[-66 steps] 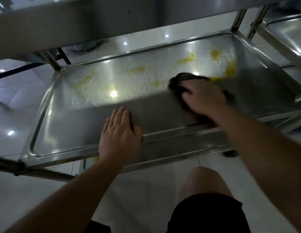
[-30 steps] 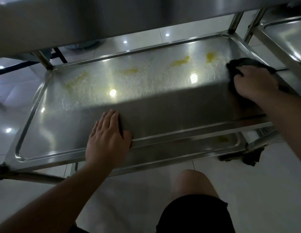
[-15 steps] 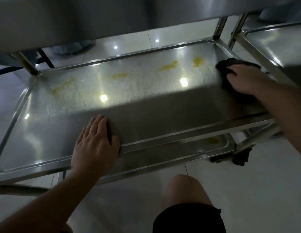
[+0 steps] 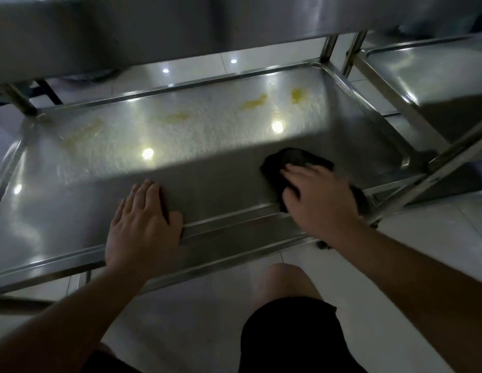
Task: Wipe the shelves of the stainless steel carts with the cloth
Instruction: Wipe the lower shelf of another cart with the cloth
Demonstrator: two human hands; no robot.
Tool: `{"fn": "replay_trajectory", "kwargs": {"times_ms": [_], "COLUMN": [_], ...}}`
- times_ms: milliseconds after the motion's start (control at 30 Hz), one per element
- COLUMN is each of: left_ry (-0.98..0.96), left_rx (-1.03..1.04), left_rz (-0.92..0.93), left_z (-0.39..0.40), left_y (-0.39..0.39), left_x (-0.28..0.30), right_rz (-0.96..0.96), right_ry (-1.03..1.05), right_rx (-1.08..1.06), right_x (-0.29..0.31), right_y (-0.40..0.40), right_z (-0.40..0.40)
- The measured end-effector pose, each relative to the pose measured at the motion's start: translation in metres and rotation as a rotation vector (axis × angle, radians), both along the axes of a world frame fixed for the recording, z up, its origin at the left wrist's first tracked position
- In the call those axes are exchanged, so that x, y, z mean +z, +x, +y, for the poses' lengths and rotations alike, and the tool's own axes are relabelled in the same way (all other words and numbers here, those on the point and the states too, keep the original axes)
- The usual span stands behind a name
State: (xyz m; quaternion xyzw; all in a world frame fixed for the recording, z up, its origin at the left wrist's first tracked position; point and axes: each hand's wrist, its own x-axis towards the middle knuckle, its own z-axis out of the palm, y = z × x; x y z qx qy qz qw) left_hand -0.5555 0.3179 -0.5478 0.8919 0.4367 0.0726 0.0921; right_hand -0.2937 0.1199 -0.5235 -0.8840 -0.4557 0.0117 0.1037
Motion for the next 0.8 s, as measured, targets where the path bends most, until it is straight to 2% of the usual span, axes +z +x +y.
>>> {"fn": "replay_trajectory", "kwargs": {"times_ms": [67,133,200,300,400,500,667,800], "left_ry": [0.001,-0.001,0.003,0.008,0.025,0.059,0.060,0.037], "left_rx": [0.000,0.010,0.015,0.000,-0.007,0.003,0.003,0.012], "left_rz": [0.001,0.002,0.002,-0.003,-0.016,-0.017,-0.001,0.000], "left_z": [0.000,0.001,0.000,-0.002,-0.001,0.002,0.007,0.004], "left_y": [0.000,0.001,0.002,0.002,0.002,0.003,0.007,0.007], "left_x": [-0.001,0.000,0.001,0.002,-0.002,-0.008,-0.012,-0.010], "right_rz": [-0.015,-0.031,-0.015,-0.009,-0.062,-0.060,-0.118,-0.108], "right_ry": [0.024,0.040,0.037,-0.007,0.037,0.172,0.351,0.368], "right_rx": [0.155,0.204,0.049,-0.408,-0.569,-0.472,-0.099,0.077], "right_x": [-0.004,-0.004,-0.002,0.002,-0.002,-0.008,-0.039,-0.052], "right_y": [-0.013,0.009,0.055,0.119,0.122,0.063,-0.092,-0.138], "right_z": [0.004,-0.002,-0.011,-0.040,-0.060,-0.037,0.016,0.052]}}
